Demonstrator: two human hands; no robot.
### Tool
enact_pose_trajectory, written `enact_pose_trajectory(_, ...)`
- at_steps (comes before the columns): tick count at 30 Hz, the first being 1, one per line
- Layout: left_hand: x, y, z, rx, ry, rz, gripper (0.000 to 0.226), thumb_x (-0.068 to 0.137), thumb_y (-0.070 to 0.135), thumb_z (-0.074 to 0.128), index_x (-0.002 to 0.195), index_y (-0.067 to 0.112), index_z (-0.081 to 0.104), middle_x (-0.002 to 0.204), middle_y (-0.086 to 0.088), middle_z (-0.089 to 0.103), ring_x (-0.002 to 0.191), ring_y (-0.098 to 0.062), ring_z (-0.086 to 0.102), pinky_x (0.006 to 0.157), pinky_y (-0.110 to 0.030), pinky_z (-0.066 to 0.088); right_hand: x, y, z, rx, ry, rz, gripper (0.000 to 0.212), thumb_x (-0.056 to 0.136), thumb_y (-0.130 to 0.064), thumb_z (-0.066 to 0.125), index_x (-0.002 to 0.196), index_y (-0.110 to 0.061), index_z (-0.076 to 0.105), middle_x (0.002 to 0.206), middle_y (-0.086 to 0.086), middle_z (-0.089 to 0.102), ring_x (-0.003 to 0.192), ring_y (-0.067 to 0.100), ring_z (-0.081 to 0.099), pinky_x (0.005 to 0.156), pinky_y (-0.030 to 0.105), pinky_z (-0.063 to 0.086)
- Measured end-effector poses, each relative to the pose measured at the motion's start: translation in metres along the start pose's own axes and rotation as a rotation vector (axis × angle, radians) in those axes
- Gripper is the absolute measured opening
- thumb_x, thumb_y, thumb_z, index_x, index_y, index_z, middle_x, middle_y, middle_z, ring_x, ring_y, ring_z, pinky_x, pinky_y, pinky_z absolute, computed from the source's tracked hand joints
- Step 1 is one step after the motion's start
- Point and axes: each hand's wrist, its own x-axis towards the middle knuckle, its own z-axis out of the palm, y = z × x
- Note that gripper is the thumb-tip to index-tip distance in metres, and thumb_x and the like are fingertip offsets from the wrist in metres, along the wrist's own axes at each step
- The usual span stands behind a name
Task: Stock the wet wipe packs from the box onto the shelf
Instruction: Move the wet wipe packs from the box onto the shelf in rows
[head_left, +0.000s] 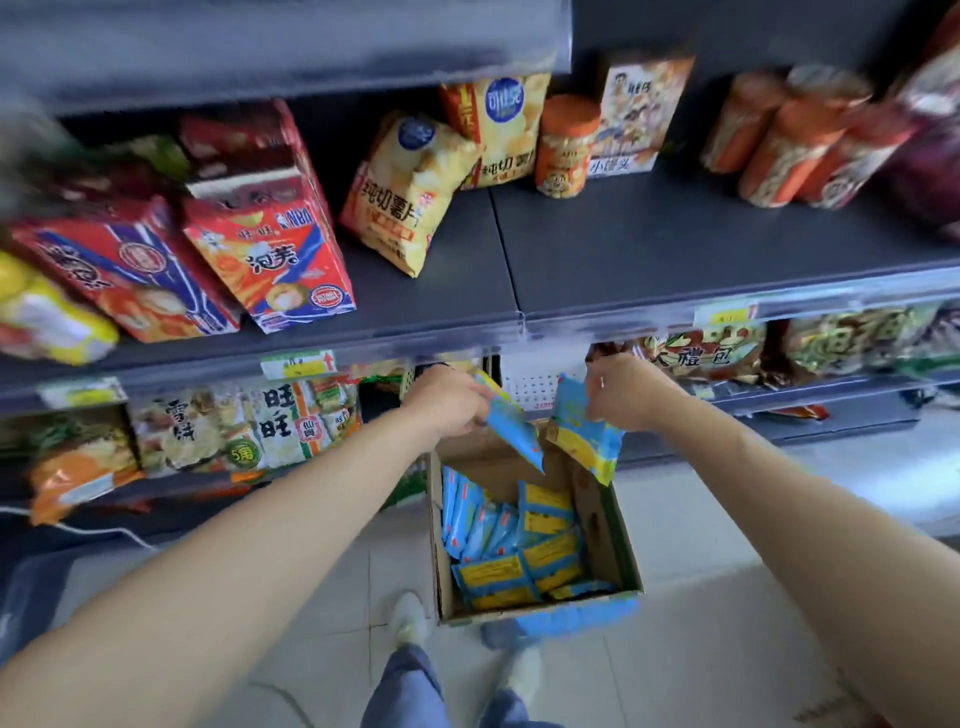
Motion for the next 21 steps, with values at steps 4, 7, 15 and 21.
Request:
enact_pose_trajectory(4,-0.040,0.015,-0.037,-0.079,0.006,0.076,0.016,0.075,0.002,0.074,0.073,0.011,0.061,0.078,-0.008,0.060,0.080,-0.021,0.061,0.066,-0.030,0.055,-0.041,-0.033,-0.047,-0.094,0.087,-0.135,0.020,0.083,-0.011,0.057,0.102,-0.005,0.062,0.107,0.013,0.063,0.095,0.026,0.058,0.069,0.024,0.038)
enact_pose_trajectory(7,-0.068,0.026,-0.071,-0.044,0.114,0.174,0.033,0.071,-0.006,0.075,0.066,0.015,0.050,0.083,-0.011,0.056,0.079,-0.028,0.060,0.070,-0.043,0.060,-0.069,-0.066,-0.080,-0.076,0.153,-0.235,0.005,0.082,-0.011,0.059,0.086,-0.013,0.059,0.088,0.004,0.055,0.085,0.024,0.054,0.055,0.024,0.036)
enact_pose_trajectory(15,-0.148,0.063,-0.177,-0.088,0.356,0.421,0.061,0.069,-0.019,0.064,0.116,0.018,0.048,0.098,-0.007,0.058,0.075,-0.017,0.057,0.061,-0.024,0.052,-0.125,-0.158,-0.154,0.082,0.376,-0.504,0.014,0.079,-0.011,0.066,0.074,-0.017,0.054,0.074,-0.004,0.053,0.062,0.014,0.048,0.047,0.022,0.035)
enact_pose_trajectory(21,-0.178,0.068,-0.268,-0.076,0.585,0.481,0.025,0.076,-0.011,0.064,0.100,-0.003,0.066,0.100,-0.020,0.070,0.091,-0.032,0.067,0.088,-0.049,0.054,-0.138,-0.225,-0.190,0.223,0.505,-0.660,0.020,0.078,-0.012,0.064,0.069,-0.024,0.051,0.092,-0.002,0.057,0.055,0.013,0.047,0.050,0.023,0.036)
